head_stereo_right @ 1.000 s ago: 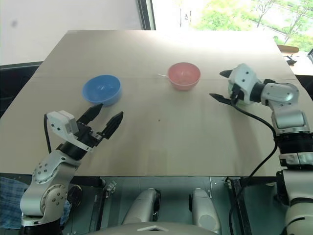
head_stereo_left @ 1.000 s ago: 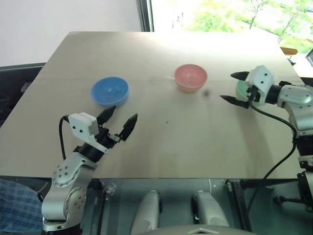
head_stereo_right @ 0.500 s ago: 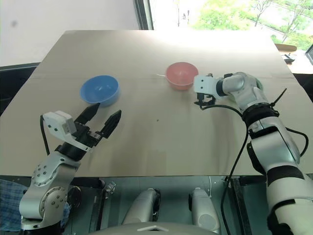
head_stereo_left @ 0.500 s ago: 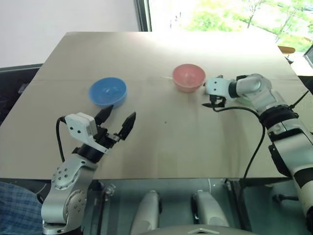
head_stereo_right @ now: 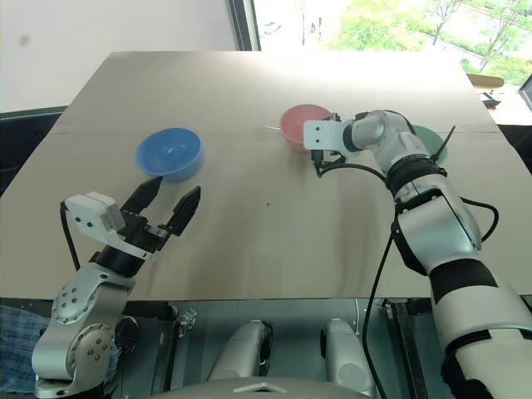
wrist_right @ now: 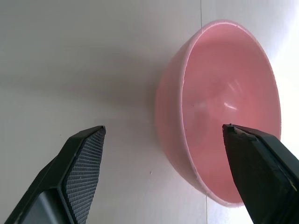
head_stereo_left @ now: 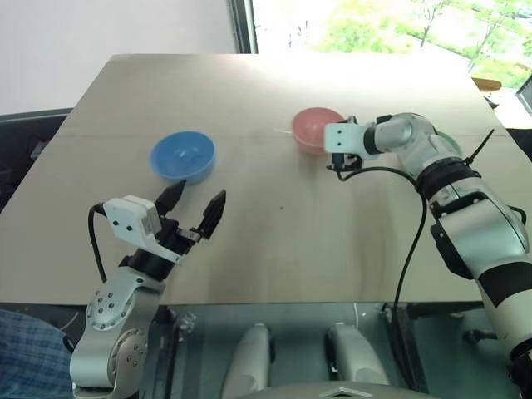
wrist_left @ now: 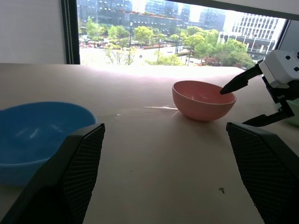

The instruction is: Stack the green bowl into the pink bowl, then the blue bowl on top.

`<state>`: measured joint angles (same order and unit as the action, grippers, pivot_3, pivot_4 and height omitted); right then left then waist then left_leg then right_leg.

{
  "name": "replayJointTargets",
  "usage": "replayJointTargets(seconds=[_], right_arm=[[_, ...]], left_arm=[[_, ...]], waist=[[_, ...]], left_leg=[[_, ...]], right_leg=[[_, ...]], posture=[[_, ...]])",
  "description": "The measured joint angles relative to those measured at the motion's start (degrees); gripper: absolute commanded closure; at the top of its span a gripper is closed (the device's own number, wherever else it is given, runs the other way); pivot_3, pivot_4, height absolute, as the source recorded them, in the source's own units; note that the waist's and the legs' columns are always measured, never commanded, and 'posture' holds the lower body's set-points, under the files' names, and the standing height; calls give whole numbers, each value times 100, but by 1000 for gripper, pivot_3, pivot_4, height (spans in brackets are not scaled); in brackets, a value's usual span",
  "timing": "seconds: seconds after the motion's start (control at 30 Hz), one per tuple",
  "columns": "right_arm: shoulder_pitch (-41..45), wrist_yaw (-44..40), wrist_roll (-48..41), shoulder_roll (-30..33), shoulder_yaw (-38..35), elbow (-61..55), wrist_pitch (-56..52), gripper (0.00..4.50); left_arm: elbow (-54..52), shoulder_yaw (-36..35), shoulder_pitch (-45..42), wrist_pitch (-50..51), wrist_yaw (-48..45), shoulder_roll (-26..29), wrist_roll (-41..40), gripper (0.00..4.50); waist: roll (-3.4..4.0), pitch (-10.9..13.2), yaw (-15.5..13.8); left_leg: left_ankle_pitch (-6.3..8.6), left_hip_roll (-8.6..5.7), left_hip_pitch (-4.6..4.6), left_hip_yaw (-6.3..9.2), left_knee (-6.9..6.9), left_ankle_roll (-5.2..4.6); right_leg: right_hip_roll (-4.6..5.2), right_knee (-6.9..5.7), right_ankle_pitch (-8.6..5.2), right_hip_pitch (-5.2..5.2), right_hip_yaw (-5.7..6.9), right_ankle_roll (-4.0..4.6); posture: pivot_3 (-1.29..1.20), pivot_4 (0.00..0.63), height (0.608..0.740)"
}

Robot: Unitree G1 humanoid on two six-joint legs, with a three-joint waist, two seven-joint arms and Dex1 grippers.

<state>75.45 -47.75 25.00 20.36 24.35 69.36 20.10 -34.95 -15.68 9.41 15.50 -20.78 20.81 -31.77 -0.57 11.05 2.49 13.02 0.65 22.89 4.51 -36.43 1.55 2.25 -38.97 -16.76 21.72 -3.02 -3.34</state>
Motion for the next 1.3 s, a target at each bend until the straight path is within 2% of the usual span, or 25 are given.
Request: replayJointTargets(seconds=[0.2, 0.23, 0.3, 0.47, 0.6, 0.63, 0.87, 1.0, 1.1, 1.2, 1.3], right_arm=[[133, 440, 274, -244, 65, 320, -208, 278], [164, 511, 316, -262, 79, 347, -234, 686], [226, 653, 397, -281, 124, 402, -242, 992], [259, 720, 423, -319, 142, 450, -239, 2667], [258, 715, 423, -336, 143, 452, -225, 4281], [258, 714, 423, -337, 143, 467, -229, 4438], [253, 617, 422, -332, 142, 479, -110, 4438], [168, -335, 253, -155, 130, 239, 321, 4438], [-324, -1788, -307, 134, 44, -735, 635, 4438], [-1208, -2951, -1013, 479, -35, -2672, 104, 4438], [-1536, -3248, -1194, 636, -34, -3491, -240, 4438]], left_arm=[[0, -2, 4, -19, 5, -20, 9, 81], [0, -2, 4, -24, 5, -25, 10, 0], [0, -2, 6, -43, 7, -43, 11, 0], [0, -2, 25, -86, 9, -54, 24, 0], [0, -2, 72, -99, 3, -54, 31, 0], [0, -1, 85, -103, 0, -54, 39, 0], [2, 4, 78, -120, -35, -37, 78, 0], [4, 23, 40, -119, -77, -9, 76, 0], [23, 46, -2, -117, -145, 20, 76, 0], [80, 101, -51, -113, -215, 44, 121, 0], [87, 138, -74, -105, -262, 61, 120, 0]], waist=[[1, 1, 0], [1, 1, 0], [2, 1, 0], [2, 1, 2], [2, 1, 2], [2, 1, 1], [3, 2, 1], [3, 2, 0], [3, 2, -10], [3, 2, -11], [3, 2, -13]], left_leg=[[0, 0, 1, 0, 1, 0], [0, 0, 1, 0, 1, 0], [0, -1, 1, 0, 1, 0], [0, -1, 1, -1, 2, 0], [0, -1, 1, -1, 3, 0], [0, -1, 1, -1, 3, 0], [0, -1, 2, -1, 3, 0], [1, -1, 2, -1, 4, -1], [1, -1, 4, 4, 4, -1], [1, 1, 4, 7, 4, -1], [1, 1, 4, 11, 4, -1]], right_leg=[[0, -1, 0, 1, 0, 0], [0, 0, 0, 1, 0, 0], [0, 0, 0, 2, -1, 1], [0, 0, 0, 2, -1, 1], [0, 0, 0, 3, -1, 1], [0, 0, 0, 3, -1, 1], [0, 0, 0, 5, -1, 1], [0, 2, 0, 4, -1, 1], [1, 5, 0, 1, 3, 0], [2, 3, 0, 0, 4, 0], [2, 2, 0, 0, 7, 0]], posture=[[0, 150, 740], [0, 150, 740], [0, 150, 740], [0, 150, 740], [0, 150, 740], [0, 150, 740], [0, 150, 740], [0, 150, 740], [0, 150, 740], [0, 150, 740], [0, 150, 740]])
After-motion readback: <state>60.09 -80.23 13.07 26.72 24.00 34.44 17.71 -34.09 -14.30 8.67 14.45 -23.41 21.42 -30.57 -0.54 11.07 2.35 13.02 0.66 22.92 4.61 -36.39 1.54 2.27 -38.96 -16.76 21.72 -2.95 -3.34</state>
